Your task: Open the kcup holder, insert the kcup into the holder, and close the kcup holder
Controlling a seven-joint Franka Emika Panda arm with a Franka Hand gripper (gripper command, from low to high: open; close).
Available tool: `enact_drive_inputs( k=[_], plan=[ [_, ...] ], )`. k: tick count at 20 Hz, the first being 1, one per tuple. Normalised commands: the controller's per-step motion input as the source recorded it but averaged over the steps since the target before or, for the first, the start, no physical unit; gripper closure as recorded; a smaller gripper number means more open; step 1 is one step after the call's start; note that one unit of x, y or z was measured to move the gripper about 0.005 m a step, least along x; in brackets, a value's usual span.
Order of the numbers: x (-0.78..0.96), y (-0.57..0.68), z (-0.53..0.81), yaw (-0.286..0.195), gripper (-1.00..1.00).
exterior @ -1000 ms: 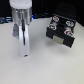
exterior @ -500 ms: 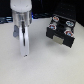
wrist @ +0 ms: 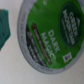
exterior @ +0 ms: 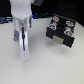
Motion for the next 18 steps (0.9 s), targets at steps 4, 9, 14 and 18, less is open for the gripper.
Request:
enact_drive_inputs(
  k=[4,9,14,18],
  plan=[
    [-0.02,0.02,0.01,-0.054,1.0],
    [0.01,0.02,0.07,-0.012,1.0],
    [0.04,0.21,0.47,-0.053,1.0],
    [0.15,0.41,0.78,-0.03,1.0]
  ],
)
